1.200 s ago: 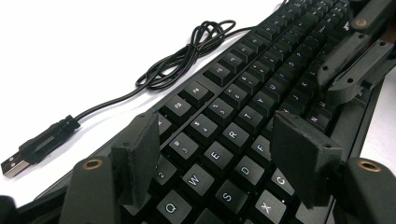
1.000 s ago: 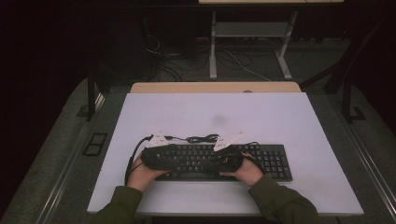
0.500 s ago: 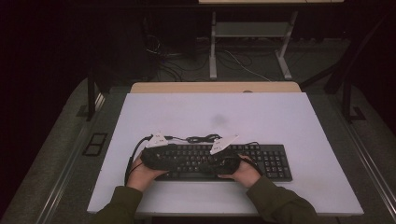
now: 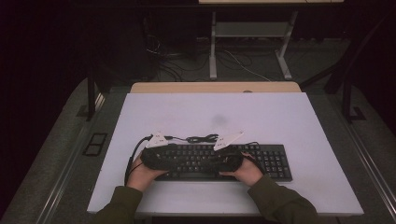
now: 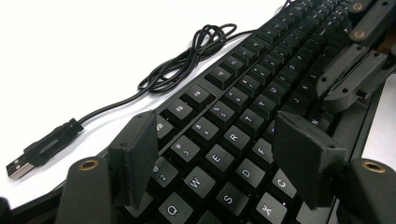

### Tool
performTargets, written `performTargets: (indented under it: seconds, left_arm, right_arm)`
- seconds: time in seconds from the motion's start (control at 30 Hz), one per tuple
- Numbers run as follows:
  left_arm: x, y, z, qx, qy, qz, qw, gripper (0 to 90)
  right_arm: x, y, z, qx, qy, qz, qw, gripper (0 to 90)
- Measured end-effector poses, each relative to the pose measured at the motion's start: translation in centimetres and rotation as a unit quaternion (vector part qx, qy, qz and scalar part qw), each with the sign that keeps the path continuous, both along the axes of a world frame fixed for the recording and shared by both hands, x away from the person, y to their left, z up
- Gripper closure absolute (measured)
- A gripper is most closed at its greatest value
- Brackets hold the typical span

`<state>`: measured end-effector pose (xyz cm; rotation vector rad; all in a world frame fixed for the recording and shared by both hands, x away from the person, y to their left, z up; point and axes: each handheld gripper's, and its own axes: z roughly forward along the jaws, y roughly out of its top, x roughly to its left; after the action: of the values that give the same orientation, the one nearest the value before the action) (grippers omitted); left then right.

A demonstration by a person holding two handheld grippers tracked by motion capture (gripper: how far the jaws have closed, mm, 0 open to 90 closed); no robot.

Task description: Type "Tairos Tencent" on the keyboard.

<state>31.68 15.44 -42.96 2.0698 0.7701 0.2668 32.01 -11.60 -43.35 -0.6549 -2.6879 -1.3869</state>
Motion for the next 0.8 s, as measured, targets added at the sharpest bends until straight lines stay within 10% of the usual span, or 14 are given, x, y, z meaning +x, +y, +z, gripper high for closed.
performTargets:
  seconds: [0.4, 0.8]
  left_arm:
    - [0.0, -0.2, 0.3, -0.014, 0.005, -0.006, 0.9999, 38.4]
    - [0.2, -1.2, 0.7, -0.014, 0.008, -0.026, 0.9995, 68.7]
  right_arm:
    - [0.4, -1.5, 0.5, 0.039, 0.002, -0.028, 0.9989, 45.5]
    - [0.2, -3.6, 0.7, 0.059, -0.018, -0.068, 0.9958, 21.2]
